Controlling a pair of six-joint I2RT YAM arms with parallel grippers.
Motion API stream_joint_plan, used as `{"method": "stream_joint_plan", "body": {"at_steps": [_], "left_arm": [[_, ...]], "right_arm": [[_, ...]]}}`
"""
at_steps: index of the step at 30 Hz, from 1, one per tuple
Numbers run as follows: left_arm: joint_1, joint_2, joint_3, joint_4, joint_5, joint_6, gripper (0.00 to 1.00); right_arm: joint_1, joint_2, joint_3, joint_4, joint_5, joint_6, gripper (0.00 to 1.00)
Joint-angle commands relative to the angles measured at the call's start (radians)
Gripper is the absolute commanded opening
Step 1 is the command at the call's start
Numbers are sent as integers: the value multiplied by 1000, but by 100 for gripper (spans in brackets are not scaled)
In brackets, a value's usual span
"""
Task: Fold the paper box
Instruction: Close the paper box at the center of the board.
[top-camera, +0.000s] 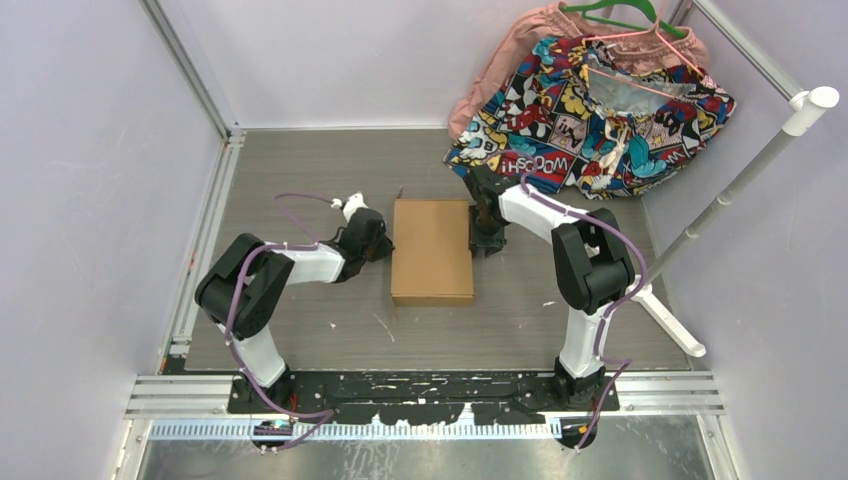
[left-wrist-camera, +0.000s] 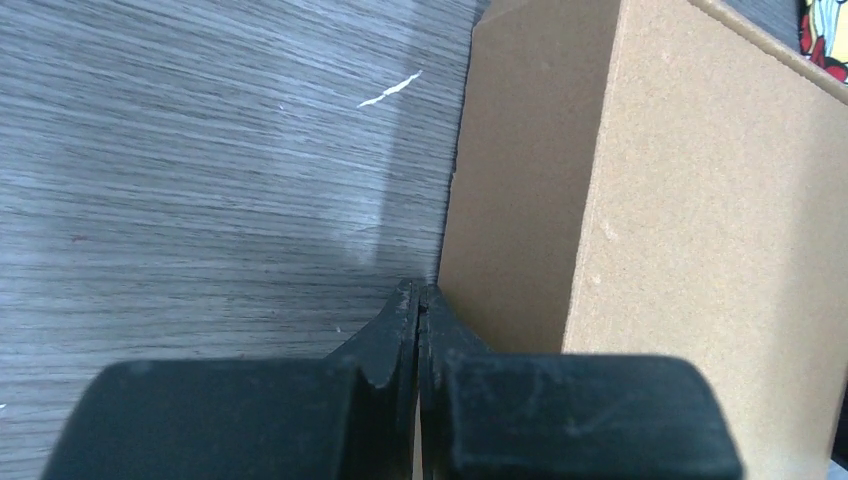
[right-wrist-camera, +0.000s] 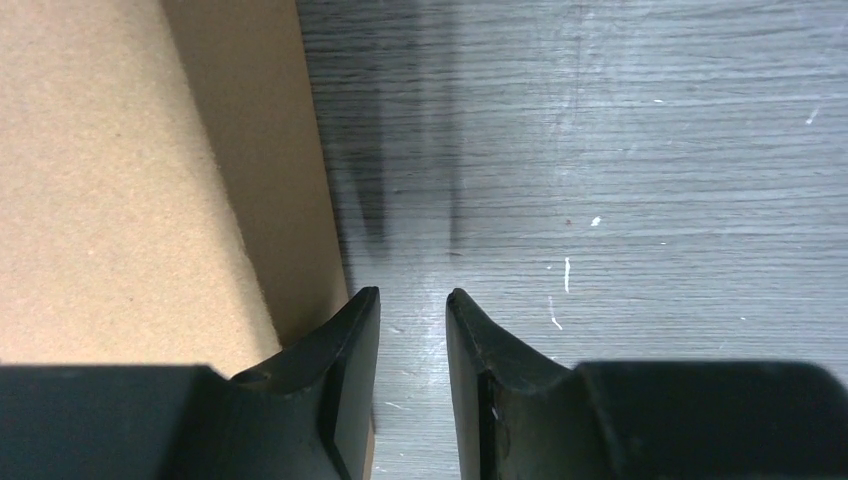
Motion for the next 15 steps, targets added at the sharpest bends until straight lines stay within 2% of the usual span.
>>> {"method": "stream_joint_plan", "body": {"at_steps": [1,8,12,15], "left_arm": [[-29,17,-35,72,136,-39,0],[-9,2,-57,78,145,-36,0],[-3,5,-59,87,154,-37,0],[-1,7,-61,94,156,-39,0]], "right_arm": [[29,-5,15,40,15,47,38],[-23,-24,5,17,96,38,40],[-42,-60,8,8,139,37,46],[-53,-87,1,9,158,39,55]]}}
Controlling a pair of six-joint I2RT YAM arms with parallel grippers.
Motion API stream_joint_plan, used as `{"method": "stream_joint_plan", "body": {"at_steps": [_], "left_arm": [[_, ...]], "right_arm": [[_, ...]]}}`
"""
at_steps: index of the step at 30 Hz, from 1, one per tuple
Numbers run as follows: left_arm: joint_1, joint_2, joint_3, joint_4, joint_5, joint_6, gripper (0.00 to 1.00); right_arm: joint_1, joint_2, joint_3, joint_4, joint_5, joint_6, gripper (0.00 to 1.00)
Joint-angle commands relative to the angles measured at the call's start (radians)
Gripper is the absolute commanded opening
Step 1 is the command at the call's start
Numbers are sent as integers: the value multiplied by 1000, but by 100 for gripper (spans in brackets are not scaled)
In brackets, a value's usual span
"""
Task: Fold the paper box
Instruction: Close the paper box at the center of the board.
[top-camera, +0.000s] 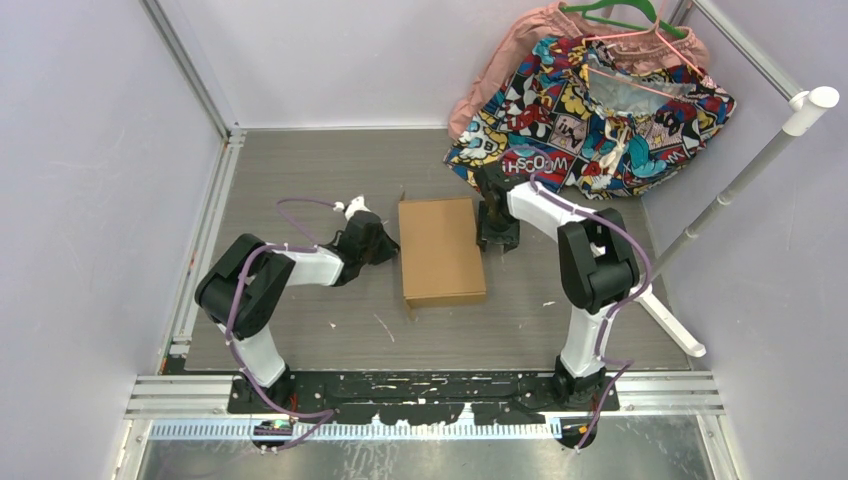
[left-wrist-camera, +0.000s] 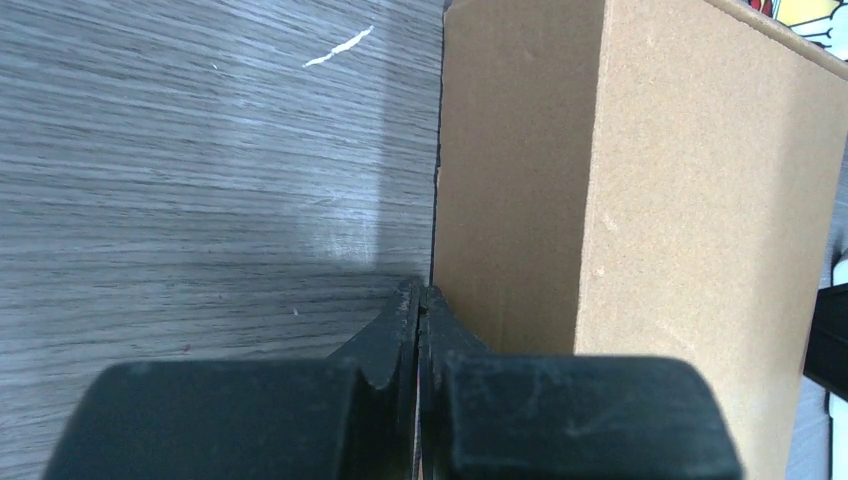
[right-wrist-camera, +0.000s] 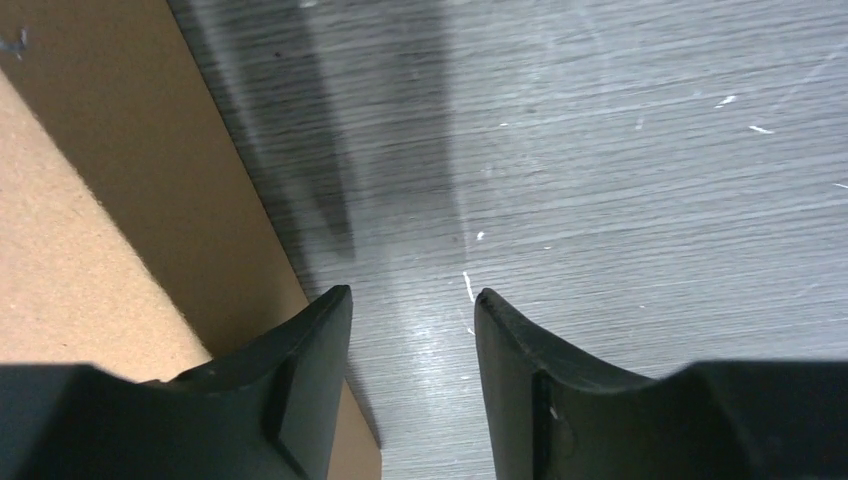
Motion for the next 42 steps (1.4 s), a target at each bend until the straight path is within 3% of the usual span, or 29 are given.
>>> {"method": "stream_joint_plan", "body": {"at_steps": [1,11,29,40,42], "left_arm": [[-6,6,-20,9,69,-13,0],[8,3,-26,18,80,-13,0],[12,-5,-6,10,105,-6,0],[13,7,18,-32,118,14,0],[12,7,21,-38,119,17,4]], "right_arm": [[-11,-88,3,29,63,29,56],[-39,-160,-10,37,135,38,58],[-36,-94,-22,55,11,25,54],[56,-55,-35,121,-99,39,53],[73,-42,-25,119,-96,41,53]]}}
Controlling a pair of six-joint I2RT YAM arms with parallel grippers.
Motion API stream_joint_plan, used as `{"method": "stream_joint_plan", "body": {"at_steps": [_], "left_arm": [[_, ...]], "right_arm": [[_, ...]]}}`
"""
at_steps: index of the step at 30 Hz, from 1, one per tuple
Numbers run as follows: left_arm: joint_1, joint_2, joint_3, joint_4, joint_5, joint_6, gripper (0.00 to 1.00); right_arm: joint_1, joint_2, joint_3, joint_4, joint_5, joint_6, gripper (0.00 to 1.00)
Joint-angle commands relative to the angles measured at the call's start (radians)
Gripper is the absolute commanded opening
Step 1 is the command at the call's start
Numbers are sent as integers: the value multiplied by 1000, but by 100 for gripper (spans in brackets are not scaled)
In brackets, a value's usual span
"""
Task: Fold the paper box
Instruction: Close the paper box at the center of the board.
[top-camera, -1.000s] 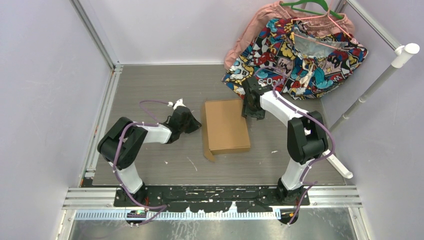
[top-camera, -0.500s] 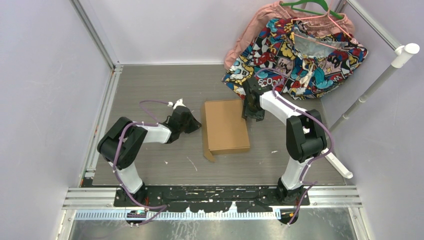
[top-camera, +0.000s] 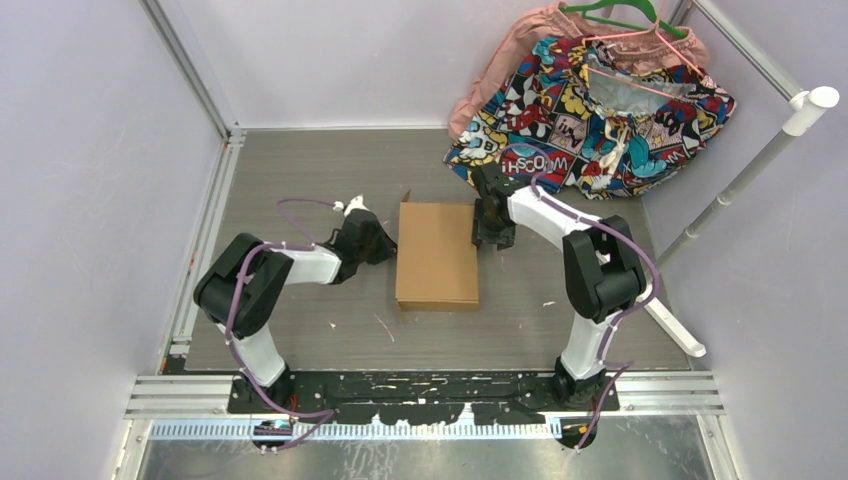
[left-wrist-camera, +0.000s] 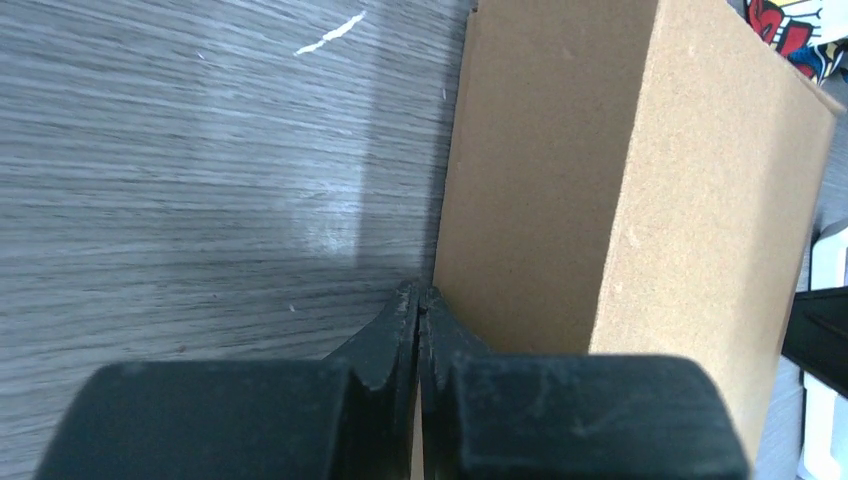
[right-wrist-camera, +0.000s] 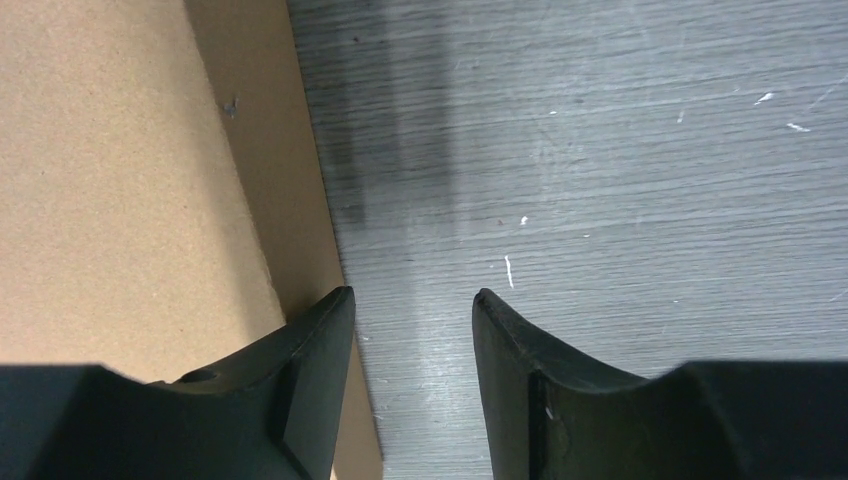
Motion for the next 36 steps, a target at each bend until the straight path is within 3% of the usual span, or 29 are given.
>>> {"method": "stream_joint_plan", "body": {"at_steps": [1,4,10,14,21,36], "left_arm": [[-9,6,23,-37,30,26,8],[-9,4,31,-55,29,34,23],[-11,-1,32,-62,32,42,29],[-11,-1,27,-61,33,42,29],[-12,0,16,-42,33,42,16],[-11,4,10,-33,33,33,16]], "right_arm": [[58,36,16,65,-82,23,53],[63,42,25,65,-81,25,53],[66,51,43,58,-84,26,52],[67,56,44,60,-87,28,52],[68,58,41,65,-87,33,51],[72,62,42,66,-89,36,51]]}}
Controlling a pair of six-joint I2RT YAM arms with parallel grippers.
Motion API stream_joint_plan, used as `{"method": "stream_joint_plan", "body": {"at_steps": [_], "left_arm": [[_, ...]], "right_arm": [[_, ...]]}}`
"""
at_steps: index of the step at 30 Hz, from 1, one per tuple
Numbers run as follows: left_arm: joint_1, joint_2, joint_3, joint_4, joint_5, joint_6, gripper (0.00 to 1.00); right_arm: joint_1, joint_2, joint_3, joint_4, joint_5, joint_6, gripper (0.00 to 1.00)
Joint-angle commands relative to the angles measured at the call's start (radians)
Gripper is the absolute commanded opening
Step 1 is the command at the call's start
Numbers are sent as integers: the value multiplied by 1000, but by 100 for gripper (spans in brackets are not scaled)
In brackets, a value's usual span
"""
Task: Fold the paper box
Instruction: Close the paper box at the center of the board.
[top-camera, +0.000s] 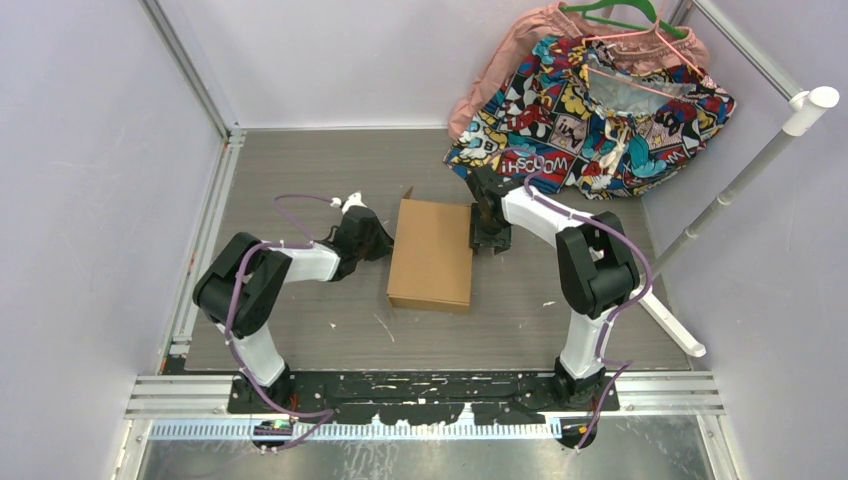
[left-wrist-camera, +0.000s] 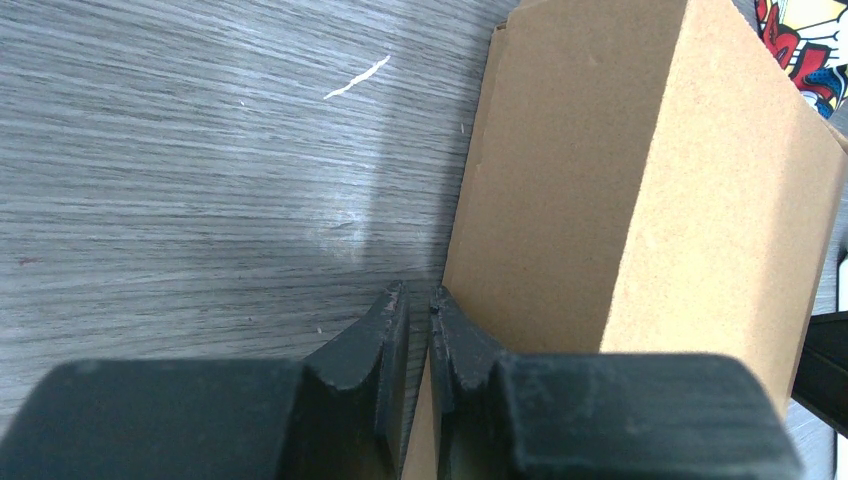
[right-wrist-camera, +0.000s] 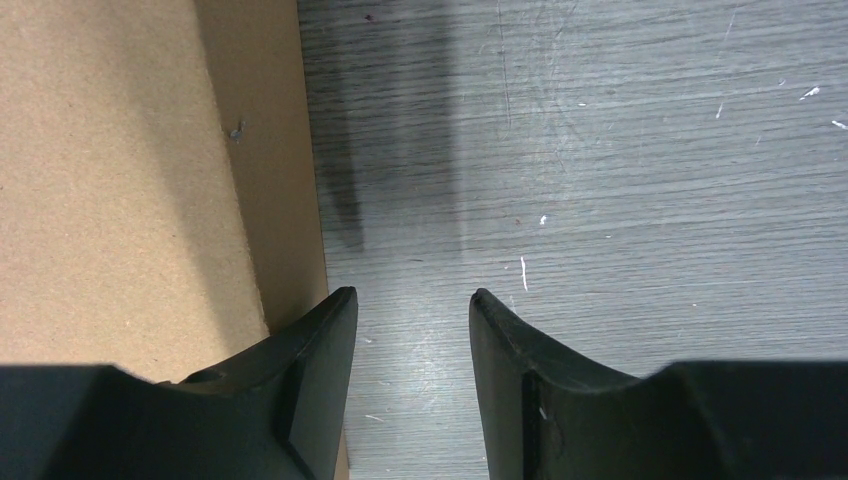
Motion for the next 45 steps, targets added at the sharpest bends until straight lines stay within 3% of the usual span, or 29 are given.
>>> {"method": "stream_joint_plan", "body": {"at_steps": [1,11,22,36,45], "left_arm": [[-29,4,-10,-11,66,-11,16],[-29,-6,-8,-14,95,-11,16],[-20,-51,-63,-136,-17,-4,18],[135,-262,-147,-307,-46,65,20],[199,-471,-54,-508,-34,117,20]], "right_arm": [[46,20,29,81,-88,42,51],[48,30,26,96,-111,52,51],[33,34,26,43,-8,33,53],[-72,-60,20,5,31,2,65],[-70,-265,-38,-3,108,17,68]]}}
